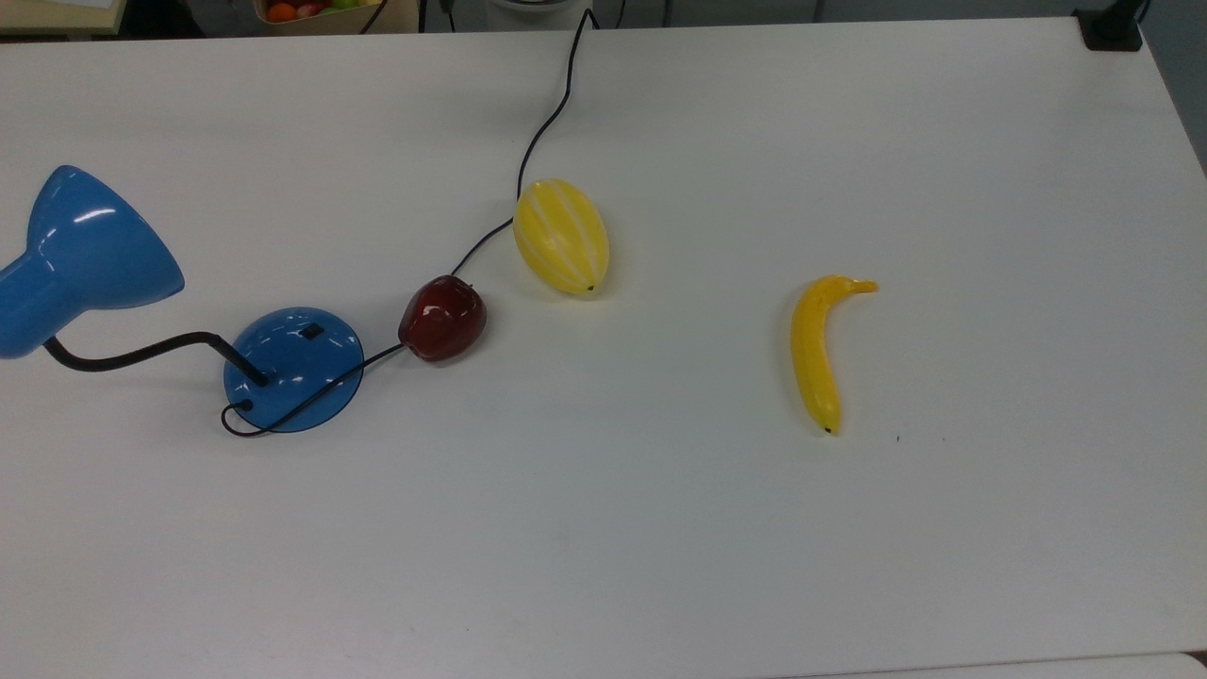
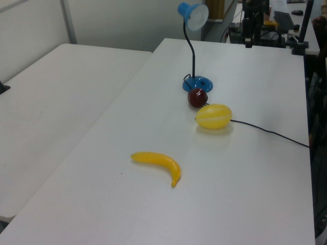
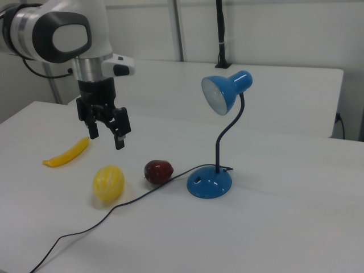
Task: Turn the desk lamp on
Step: 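Move the gripper toward the blue lamp base, then lower the closed gripper over the switch on the blue lamp base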
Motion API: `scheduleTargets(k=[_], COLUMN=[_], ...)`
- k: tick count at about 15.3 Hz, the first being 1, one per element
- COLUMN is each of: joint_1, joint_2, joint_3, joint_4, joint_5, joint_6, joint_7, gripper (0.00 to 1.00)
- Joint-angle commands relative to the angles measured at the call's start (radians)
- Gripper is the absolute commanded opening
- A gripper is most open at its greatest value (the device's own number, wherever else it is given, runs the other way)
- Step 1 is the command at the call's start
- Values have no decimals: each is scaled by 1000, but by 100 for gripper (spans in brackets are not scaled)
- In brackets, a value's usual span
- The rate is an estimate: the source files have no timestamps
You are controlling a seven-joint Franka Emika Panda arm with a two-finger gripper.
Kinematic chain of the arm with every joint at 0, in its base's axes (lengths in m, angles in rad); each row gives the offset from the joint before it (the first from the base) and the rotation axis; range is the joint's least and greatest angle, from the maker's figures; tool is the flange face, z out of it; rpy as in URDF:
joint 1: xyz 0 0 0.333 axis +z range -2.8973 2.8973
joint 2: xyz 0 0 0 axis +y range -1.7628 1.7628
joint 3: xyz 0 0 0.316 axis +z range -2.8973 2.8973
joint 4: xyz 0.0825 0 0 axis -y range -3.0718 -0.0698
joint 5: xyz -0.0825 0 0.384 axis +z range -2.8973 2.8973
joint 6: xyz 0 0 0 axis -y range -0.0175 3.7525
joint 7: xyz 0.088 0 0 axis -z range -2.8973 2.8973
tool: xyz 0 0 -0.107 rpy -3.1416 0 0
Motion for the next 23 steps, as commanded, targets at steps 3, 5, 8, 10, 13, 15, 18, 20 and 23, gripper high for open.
scheduleTargets(k=[3,5,8,10,13,15,18,20,23], joint_1=[-19,-34,-51,-53,-54,-54,-76,-93,-100], joint_2=[19,33,53,70,91,116,145,180,258], joint_3=[-5,-5,-5,-5,-5,-5,-7,-7,-8], joint_4=[17,17,17,17,17,17,17,17,17], joint_5=[17,18,18,18,18,17,15,14,-6], joint_6=[31,83,146,182,244,281,340,397,529], joint_7=[-28,-19,-8,-2,55,72,74,89,165], gripper=[15,0,0,0,0,0,0,0,0])
